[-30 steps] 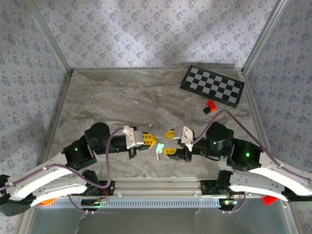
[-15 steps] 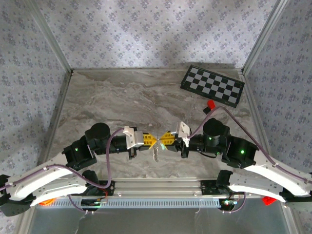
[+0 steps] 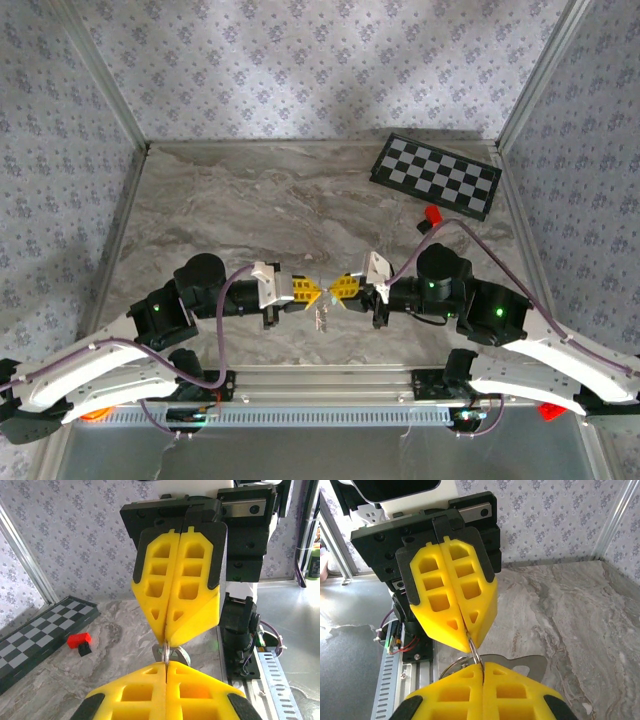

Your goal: Put the keys on the keyring

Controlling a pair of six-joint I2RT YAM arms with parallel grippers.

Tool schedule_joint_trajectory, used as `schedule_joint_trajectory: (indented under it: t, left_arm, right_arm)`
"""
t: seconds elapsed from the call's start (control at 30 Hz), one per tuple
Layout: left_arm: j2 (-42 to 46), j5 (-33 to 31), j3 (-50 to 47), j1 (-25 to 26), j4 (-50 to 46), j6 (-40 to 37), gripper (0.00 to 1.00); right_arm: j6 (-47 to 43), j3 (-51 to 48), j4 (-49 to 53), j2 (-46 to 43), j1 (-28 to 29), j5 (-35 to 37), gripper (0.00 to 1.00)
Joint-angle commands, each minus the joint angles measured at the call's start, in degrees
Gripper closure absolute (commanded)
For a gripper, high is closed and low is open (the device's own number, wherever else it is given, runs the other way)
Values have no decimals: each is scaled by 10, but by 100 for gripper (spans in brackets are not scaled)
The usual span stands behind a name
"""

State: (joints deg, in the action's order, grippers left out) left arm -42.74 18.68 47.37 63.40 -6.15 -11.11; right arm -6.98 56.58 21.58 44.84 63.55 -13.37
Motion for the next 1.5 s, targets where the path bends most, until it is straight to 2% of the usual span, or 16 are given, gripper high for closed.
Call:
schedule_joint_trajectory:
  t: [0.0, 0.23, 0.37, 0.63, 0.77, 1.27, 1.47]
  left_arm:
    - [15, 21, 8, -2, 41, 2, 100]
    - [18, 27, 4, -2, 46, 5, 100]
    - [17, 28, 3, -2, 51, 7, 100]
    - [19, 25, 2, -3, 49, 3, 100]
    - [19, 21, 3, -2, 43, 2, 100]
    - [16, 21, 3, -2, 42, -1, 100]
    - [17, 18, 0, -2, 41, -2, 100]
  right_arm:
    - [5, 17, 43, -9, -9, 3, 95]
    - [14, 13, 48, -8, -16, -1, 97]
    - [20, 12, 52, 3, -25, -22, 92]
    - [19, 14, 60, 3, -30, -28, 92]
    - [18, 11, 55, -4, -31, -27, 83]
    - [20, 6, 44, 0, -34, -33, 96]
    - [23, 3, 42, 11, -32, -63, 92]
